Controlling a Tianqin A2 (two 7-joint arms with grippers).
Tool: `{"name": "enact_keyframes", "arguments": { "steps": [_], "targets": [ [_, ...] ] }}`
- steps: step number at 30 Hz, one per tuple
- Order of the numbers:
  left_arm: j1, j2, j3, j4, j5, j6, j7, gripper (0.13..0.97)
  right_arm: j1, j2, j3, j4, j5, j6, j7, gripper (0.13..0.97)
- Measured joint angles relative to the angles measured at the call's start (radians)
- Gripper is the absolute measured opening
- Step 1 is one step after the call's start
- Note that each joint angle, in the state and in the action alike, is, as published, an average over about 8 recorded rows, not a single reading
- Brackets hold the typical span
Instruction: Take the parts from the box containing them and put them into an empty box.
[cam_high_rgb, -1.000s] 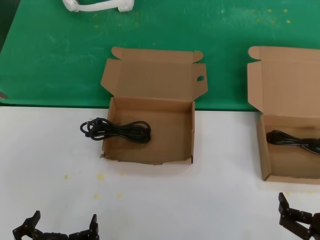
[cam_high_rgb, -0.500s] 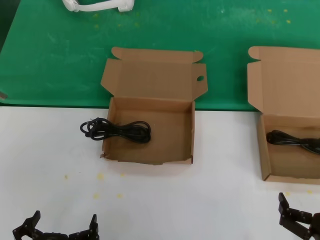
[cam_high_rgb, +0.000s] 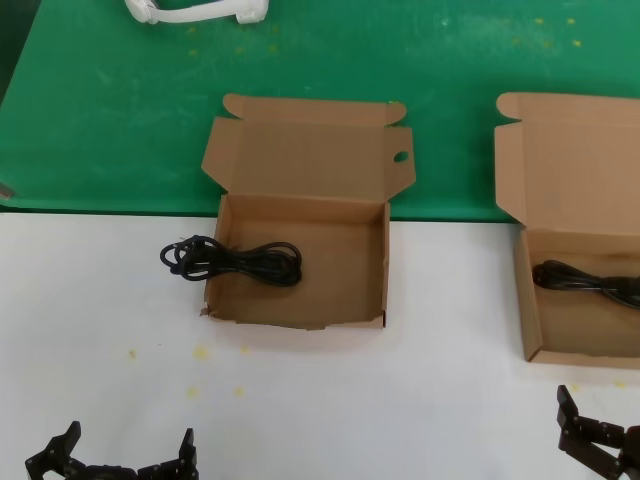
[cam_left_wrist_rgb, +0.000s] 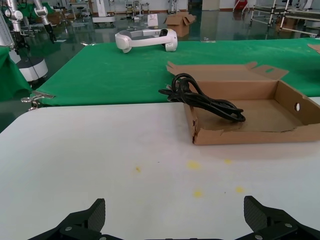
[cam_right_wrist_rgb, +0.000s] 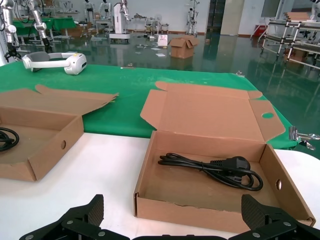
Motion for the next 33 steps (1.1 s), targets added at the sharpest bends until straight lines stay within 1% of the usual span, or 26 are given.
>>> {"name": "enact_keyframes", "arguments": {
  "steps": [33],
  "targets": [
    [0.0, 0.0, 0.0, 0.0, 0.0, 0.0, -0.001, 0.966, 0.0, 0.0, 0.0, 0.0, 0.0, 0.0, 0.0, 0.966]
  ]
}}
